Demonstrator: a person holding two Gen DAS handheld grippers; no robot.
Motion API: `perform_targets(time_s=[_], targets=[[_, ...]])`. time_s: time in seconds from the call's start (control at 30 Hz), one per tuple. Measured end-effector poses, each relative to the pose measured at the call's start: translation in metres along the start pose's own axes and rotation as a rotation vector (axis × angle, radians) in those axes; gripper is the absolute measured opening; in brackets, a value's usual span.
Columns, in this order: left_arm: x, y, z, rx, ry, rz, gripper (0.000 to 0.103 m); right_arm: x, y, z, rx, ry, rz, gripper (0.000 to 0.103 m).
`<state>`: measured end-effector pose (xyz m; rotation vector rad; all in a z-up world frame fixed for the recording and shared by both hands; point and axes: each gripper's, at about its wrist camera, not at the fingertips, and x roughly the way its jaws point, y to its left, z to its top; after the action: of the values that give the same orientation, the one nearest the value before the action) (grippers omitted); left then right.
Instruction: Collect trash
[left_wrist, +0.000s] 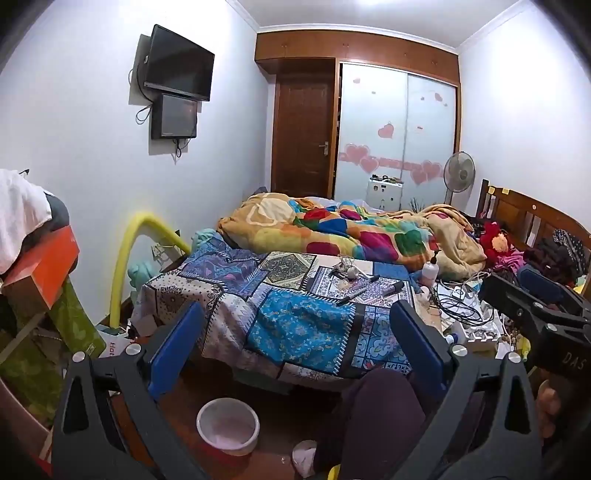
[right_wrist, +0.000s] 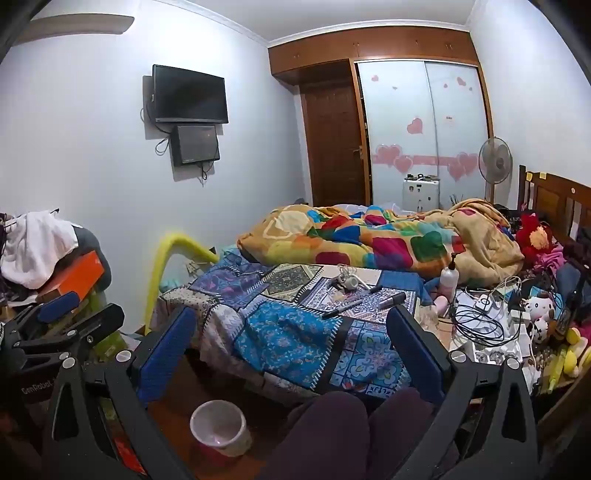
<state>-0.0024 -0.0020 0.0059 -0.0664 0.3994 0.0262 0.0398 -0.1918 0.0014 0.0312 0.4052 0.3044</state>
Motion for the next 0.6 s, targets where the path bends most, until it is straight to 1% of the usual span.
perform_targets(time_s=[0.6], targets=[[-0.0014,-0.0054,-0.0030,0.011,-0.009,-0.003,0.102,-0.0052,0.0084,0.0049,0.002,-0.003,0.005,0.103]])
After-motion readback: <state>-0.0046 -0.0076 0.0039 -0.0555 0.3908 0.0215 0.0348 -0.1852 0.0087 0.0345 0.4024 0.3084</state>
